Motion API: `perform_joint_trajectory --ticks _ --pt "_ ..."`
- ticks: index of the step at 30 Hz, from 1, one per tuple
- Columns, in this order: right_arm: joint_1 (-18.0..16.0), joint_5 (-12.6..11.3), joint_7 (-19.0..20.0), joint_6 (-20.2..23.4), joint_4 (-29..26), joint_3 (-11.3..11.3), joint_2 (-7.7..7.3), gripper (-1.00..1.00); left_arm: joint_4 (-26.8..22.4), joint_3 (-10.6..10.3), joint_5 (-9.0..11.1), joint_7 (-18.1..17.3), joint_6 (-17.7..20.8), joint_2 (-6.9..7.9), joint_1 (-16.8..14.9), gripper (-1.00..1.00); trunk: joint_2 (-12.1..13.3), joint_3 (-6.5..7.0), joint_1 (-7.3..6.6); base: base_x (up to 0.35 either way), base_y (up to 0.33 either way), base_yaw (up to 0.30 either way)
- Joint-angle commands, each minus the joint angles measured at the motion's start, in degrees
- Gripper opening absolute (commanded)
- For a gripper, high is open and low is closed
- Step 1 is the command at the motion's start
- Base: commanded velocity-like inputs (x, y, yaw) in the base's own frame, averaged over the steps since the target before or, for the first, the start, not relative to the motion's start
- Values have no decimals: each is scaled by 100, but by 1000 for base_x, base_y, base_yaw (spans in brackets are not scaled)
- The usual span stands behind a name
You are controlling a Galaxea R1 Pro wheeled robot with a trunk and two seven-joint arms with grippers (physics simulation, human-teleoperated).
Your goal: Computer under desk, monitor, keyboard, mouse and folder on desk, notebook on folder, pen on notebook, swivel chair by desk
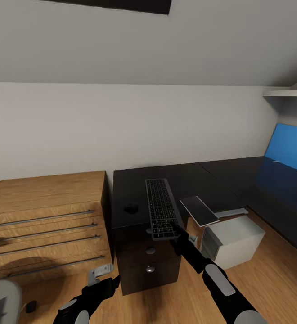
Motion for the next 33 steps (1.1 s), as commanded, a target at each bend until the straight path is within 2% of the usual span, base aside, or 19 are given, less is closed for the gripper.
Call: perform_joint_trajectory --ticks 1,13,26,31,33 --pt "-4 -41 7 25 3 8 0 -100 -7 -5 60 53 16 0 -3 100 -3 -6 -1 0 0 0" --pt "-4 -42 -80 25 -5 -7 -7 -100 -7 -5 60 53 25 0 -3 100 -3 -6 -1 0 0 0" --pt "-4 -42 -72 25 -52 -6 -7 -100 11 -5 65 79 25 0 -3 100 519 228 -286 0 0 0" --pt "-4 -34 -76 25 -115 21 -7 -100 238 1 61 110 24 0 -3 100 719 318 -396 0 0 0" --pt "-4 -24 -102 27 -345 18 -14 -100 382 5 61 111 21 0 -3 100 799 354 -440 0 0 0"
